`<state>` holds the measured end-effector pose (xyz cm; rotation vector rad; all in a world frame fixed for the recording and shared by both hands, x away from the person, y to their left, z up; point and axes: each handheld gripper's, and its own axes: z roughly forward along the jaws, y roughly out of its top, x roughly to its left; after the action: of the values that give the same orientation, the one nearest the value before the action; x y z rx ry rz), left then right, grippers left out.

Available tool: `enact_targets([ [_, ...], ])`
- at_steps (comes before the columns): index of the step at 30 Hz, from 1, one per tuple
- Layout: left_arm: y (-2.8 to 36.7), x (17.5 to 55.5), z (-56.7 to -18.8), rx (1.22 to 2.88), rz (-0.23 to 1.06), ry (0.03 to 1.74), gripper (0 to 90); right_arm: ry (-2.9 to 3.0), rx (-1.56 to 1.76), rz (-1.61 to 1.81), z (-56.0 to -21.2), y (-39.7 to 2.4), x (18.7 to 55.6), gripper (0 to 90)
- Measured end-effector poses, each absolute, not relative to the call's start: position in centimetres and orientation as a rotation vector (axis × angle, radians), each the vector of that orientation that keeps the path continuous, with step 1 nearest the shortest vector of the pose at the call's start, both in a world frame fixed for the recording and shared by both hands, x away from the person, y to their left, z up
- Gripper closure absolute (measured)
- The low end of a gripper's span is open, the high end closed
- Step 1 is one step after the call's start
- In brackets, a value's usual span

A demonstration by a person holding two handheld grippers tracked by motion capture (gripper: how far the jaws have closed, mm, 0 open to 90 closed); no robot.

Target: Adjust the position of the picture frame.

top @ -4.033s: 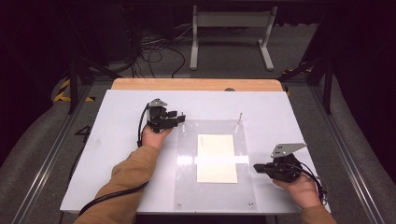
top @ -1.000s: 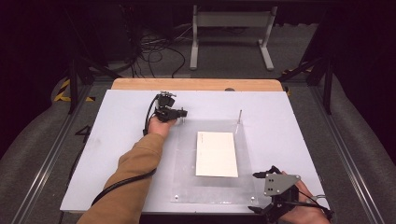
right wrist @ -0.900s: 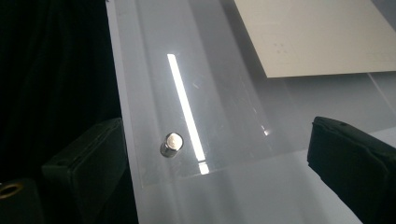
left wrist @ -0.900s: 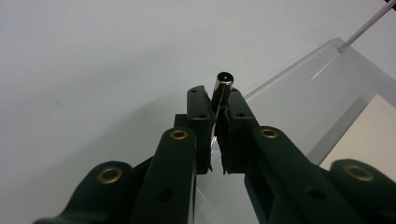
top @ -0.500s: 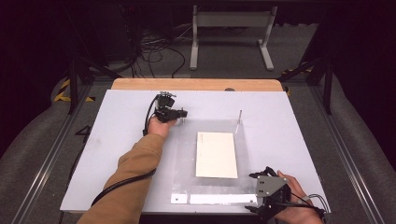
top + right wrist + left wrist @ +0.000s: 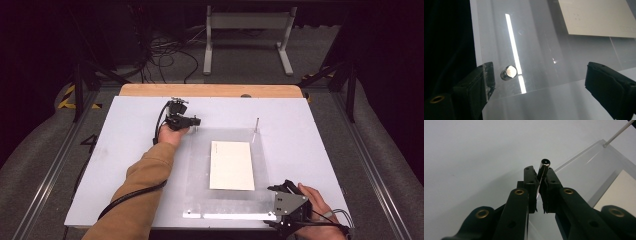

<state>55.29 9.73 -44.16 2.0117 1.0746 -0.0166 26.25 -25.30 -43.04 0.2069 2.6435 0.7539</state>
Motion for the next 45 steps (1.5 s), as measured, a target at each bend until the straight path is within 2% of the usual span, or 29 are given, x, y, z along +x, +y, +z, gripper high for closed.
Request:
enact_targets([
  [9,9.8,55.3,-44.2,2.017,-0.022,1.063,83.4,2.601,0.164,0.750,-42.6,-25.2,26.0,15.0],
  [19,9.6,55.1,-44.0,2.048,0.011,1.046,83.6,2.570,0.066,0.757,-41.5,-25.4,25.2,33.4],
  [26,9.6,55.1,-44.0,2.045,0.007,1.039,83.0,2.546,0.055,0.770,-40.8,-25.6,24.9,40.6],
  [29,9.9,55.1,-44.0,2.027,-0.013,1.040,80.3,2.549,0.043,0.772,-40.6,-25.5,24.7,43.5],
  [35,10.8,54.2,-42.7,1.978,0.015,0.996,60.4,2.529,0.035,0.816,-39.9,-25.7,24.6,48.2],
  [45,13.0,50.7,-40.1,1.967,0.121,0.880,45.7,2.512,0.038,0.860,-38.5,-25.9,24.8,52.3],
])
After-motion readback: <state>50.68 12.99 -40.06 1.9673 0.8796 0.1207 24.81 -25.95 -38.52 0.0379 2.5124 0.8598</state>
